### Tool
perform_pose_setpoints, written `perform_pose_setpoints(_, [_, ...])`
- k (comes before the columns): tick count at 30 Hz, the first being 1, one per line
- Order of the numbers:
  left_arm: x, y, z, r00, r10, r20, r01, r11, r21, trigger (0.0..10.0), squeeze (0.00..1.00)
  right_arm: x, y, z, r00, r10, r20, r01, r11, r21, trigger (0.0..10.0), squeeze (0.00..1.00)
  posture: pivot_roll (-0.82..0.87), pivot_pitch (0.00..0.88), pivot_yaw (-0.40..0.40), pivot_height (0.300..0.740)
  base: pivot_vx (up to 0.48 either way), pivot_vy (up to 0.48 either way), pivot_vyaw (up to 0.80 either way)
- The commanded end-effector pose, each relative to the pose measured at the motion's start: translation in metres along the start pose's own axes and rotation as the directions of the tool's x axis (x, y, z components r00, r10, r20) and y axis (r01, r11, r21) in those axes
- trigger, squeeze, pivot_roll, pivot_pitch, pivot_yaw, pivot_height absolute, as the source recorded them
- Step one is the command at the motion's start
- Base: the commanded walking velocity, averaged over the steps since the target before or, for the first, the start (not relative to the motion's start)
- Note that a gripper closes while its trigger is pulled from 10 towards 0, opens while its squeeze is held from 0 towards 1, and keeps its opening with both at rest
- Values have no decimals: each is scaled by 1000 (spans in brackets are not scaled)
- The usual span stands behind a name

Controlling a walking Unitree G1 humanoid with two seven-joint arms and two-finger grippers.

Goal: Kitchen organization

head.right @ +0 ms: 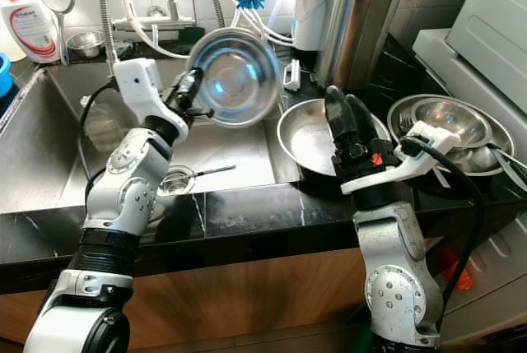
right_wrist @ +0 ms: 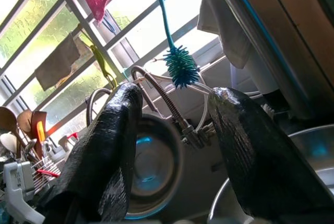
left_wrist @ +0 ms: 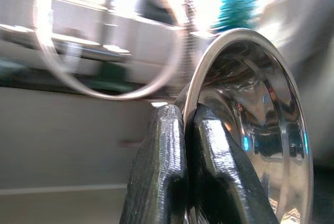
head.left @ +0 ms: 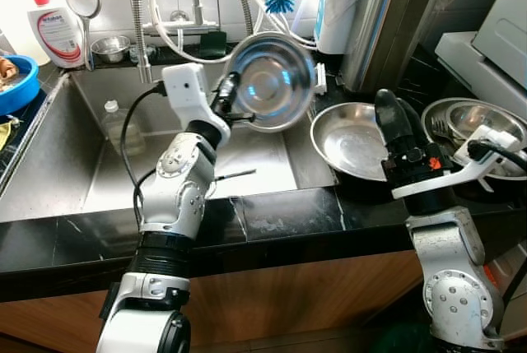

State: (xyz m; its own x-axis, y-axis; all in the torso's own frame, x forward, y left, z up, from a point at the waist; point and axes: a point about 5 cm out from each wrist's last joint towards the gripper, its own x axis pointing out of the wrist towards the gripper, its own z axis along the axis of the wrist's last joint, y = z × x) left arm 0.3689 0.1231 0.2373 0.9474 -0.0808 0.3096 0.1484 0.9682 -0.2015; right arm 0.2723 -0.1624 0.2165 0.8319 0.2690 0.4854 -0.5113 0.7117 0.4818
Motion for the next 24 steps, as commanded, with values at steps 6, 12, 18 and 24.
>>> perform_pose_setpoints(6, [7, 30, 0, 992, 128, 13, -127, 957, 261, 10000, 0, -5, 5, 3, 1000, -3, 4, 3, 1000, -20, 10000, 0, 19, 43, -17, 740, 0, 0, 0])
perform_pose_setpoints(12, [11, 49, -18, 976, 175, -131, -104, 898, 427, 10000, 0, -10, 6, 4, 999, -40, -1, 40, 998, -46, 10000, 0, 18, 43, -15, 740, 0, 0, 0])
perform_pose_setpoints(18, [10, 54, -30, 960, 166, -224, -41, 879, 475, 10000, 0, -15, 2, 8, 994, -112, 8, 112, 989, -93, 10000, 0, 15, 41, -12, 740, 0, 0, 0])
perform_pose_setpoints(24, [10, 48, -39, 951, 134, -277, 2, 897, 441, 10000, 855, -17, -1, 11, 988, -154, 19, 155, 982, -106, 10000, 0, 12, 38, -10, 740, 0, 0, 0])
